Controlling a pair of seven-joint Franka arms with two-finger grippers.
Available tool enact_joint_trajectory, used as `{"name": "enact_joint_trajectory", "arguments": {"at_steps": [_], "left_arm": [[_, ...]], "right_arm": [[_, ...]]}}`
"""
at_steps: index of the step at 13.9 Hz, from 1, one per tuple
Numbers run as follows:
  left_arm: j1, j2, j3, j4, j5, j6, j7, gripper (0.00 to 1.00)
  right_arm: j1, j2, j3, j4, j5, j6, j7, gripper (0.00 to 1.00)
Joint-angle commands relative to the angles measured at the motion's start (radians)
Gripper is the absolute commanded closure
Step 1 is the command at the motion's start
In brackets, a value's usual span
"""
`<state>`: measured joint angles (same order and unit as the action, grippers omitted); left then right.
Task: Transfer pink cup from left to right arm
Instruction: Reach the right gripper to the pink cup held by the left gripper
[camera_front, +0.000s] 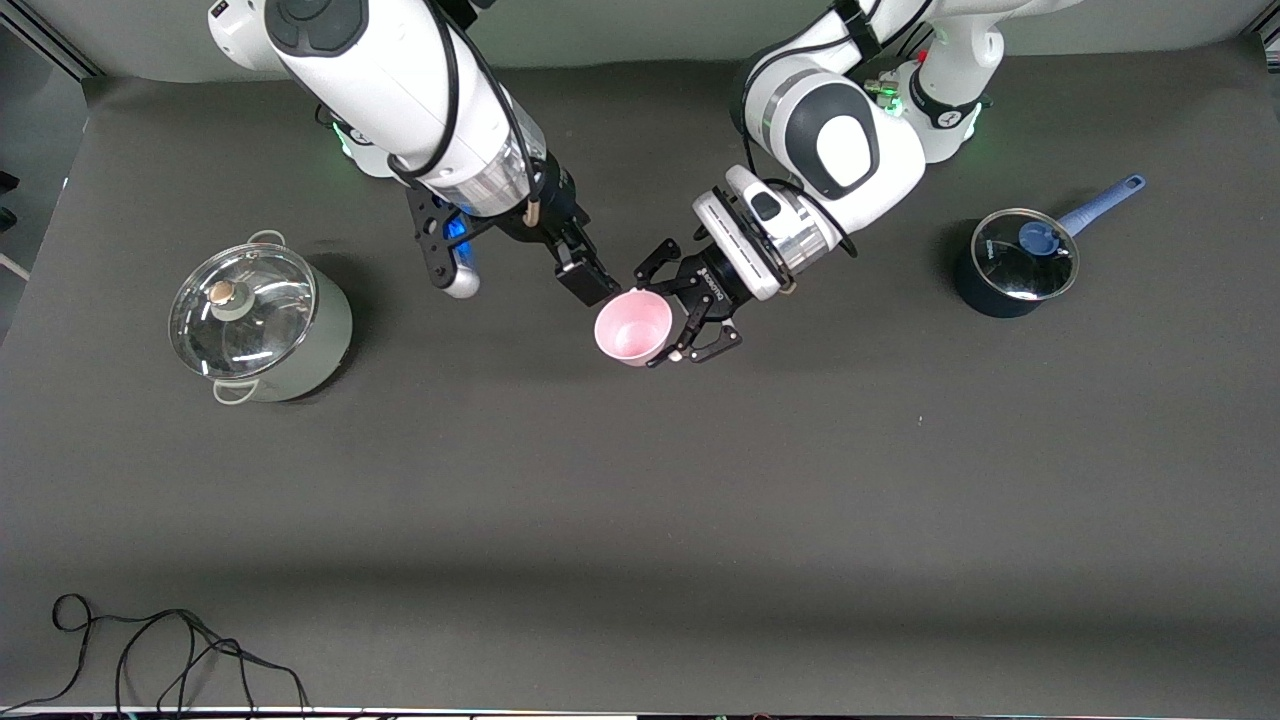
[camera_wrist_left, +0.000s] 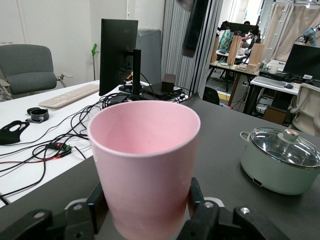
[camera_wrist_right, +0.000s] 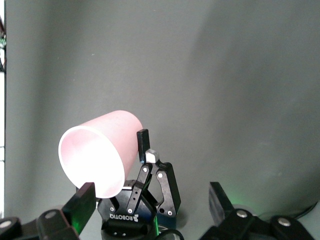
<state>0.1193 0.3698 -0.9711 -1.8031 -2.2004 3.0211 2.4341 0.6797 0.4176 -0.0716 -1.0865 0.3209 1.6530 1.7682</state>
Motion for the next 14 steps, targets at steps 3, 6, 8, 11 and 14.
{"name": "enact_joint_trajectory", "arguments": {"at_steps": [3, 6, 8, 11, 14], "left_arm": [[-0.029, 0.003, 0.017, 0.027, -0.021, 0.024, 0.005, 0.58], [-0.029, 0.003, 0.019, 0.025, -0.021, 0.024, 0.003, 0.57], [-0.029, 0.003, 0.019, 0.025, -0.021, 0.024, 0.003, 0.57], [-0.029, 0.003, 0.019, 0.025, -0.021, 0.024, 0.003, 0.57], [-0.027, 0.003, 0.020, 0.025, -0.021, 0.024, 0.003, 0.56]], "right_arm": [[0.024, 0.061, -0.011, 0.053, -0.033, 0.010, -0.122, 0.00], [0.024, 0.076, -0.011, 0.051, -0.031, 0.028, -0.119, 0.00], [0.021, 0.089, -0.011, 0.048, -0.033, 0.030, -0.121, 0.00], [0.017, 0.113, -0.013, 0.049, -0.033, 0.053, -0.122, 0.00], [0.014, 0.115, -0.013, 0.049, -0.031, 0.068, -0.122, 0.19]]}}
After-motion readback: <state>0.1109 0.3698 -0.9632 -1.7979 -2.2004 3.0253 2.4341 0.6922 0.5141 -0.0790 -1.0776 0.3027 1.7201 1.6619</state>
